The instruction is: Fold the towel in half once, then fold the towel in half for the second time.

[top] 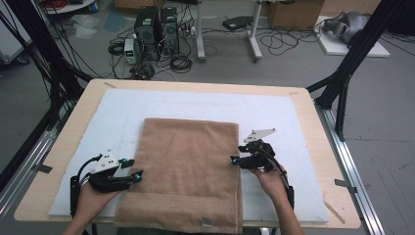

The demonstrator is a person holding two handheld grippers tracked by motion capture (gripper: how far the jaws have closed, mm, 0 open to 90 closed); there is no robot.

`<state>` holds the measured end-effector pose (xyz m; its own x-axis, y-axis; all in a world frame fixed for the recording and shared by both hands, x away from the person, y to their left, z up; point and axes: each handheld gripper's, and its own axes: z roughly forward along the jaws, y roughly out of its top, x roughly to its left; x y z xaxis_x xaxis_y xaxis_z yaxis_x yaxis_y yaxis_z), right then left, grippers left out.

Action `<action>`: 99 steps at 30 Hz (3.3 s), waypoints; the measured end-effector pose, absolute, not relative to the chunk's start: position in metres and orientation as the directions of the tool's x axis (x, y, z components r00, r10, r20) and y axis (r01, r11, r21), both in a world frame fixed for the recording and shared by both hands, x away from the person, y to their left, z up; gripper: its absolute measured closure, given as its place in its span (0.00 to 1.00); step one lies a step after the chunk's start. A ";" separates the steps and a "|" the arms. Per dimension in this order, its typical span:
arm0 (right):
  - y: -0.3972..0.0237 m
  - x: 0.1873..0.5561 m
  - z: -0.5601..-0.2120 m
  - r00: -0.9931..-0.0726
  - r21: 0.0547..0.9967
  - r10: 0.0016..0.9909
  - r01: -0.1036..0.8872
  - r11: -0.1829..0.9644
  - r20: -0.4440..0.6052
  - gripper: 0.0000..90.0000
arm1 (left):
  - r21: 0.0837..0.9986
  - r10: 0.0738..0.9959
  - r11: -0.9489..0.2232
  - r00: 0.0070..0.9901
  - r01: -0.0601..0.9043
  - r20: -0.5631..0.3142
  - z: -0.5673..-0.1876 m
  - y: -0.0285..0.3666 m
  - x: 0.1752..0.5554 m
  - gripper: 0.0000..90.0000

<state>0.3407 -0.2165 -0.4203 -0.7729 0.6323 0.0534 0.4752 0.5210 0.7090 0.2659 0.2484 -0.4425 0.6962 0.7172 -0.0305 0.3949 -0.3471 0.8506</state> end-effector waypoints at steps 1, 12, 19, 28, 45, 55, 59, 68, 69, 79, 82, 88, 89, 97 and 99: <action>-0.217 0.341 -0.420 -0.773 0.711 0.631 0.475 0.518 0.056 0.50 | 0.851 0.720 -0.345 0.693 0.396 -0.031 -0.442 0.248 0.267 0.49; -0.212 0.345 -0.408 -0.783 0.749 0.617 0.453 0.483 0.075 0.39 | 0.854 0.733 -0.335 0.680 0.398 -0.029 -0.423 0.243 0.285 0.43; -0.209 0.356 -0.399 -0.776 0.757 0.626 0.455 0.469 0.078 0.33 | 0.861 0.741 -0.332 0.671 0.386 -0.015 -0.413 0.241 0.301 0.40; -0.206 0.357 -0.387 -0.775 0.769 0.628 0.439 0.465 0.063 0.28 | 0.859 0.734 -0.344 0.679 0.378 -0.005 -0.405 0.235 0.307 0.39; -0.209 0.362 -0.388 -0.771 0.767 0.633 0.446 0.462 0.067 0.28 | 0.855 0.752 -0.326 0.659 0.403 -0.023 -0.405 0.237 0.323 0.41; -0.207 0.383 -0.368 -0.761 0.775 0.648 0.428 0.464 0.031 0.28 | 0.865 0.768 -0.294 0.639 0.406 -0.039 -0.385 0.228 0.356 0.41; -0.208 0.386 -0.372 -0.759 0.764 0.650 0.441 0.470 0.038 0.28 | 0.860 0.760 -0.312 0.649 0.403 -0.029 -0.386 0.226 0.356 0.41; -0.208 0.393 -0.378 -0.750 0.759 0.660 0.455 0.466 0.045 0.28 | 0.852 0.775 -0.298 0.630 0.430 -0.047 -0.390 0.230 0.361 0.41; -0.208 0.393 -0.379 -0.749 0.759 0.661 0.455 0.466 0.044 0.28 | 0.854 0.774 -0.296 0.631 0.427 -0.048 -0.390 0.229 0.361 0.41; -0.208 0.395 -0.380 -0.748 0.758 0.662 0.457 0.466 0.044 0.27 | 0.848 0.771 -0.305 0.635 0.433 -0.047 -0.393 0.226 0.363 0.41; -0.210 0.394 -0.379 -0.747 0.758 0.663 0.458 0.465 0.045 0.27 | 0.852 0.771 -0.299 0.634 0.429 -0.049 -0.394 0.224 0.365 0.41; -0.211 0.397 -0.381 -0.734 0.750 0.678 0.473 0.462 0.045 0.26 | 0.850 0.787 -0.283 0.614 0.445 -0.060 -0.400 0.226 0.373 0.41; -0.210 0.398 -0.383 -0.732 0.748 0.680 0.477 0.461 0.048 0.26 | 0.848 0.790 -0.280 0.610 0.450 -0.062 -0.402 0.226 0.375 0.41; -0.207 0.410 -0.398 -0.718 0.732 0.695 0.493 0.470 0.037 0.26 | 0.850 0.803 -0.272 0.593 0.452 -0.059 -0.413 0.228 0.385 0.41; -0.206 0.413 -0.403 -0.709 0.725 0.704 0.507 0.467 0.042 0.26 | 0.848 0.811 -0.265 0.581 0.459 -0.061 -0.416 0.229 0.388 0.41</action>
<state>0.4133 -0.2065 -0.4027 -0.7086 0.7044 0.0421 0.5069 0.4666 0.7248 0.3883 0.2295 -0.4162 0.5815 0.8113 -0.0611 0.4590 -0.2651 0.8480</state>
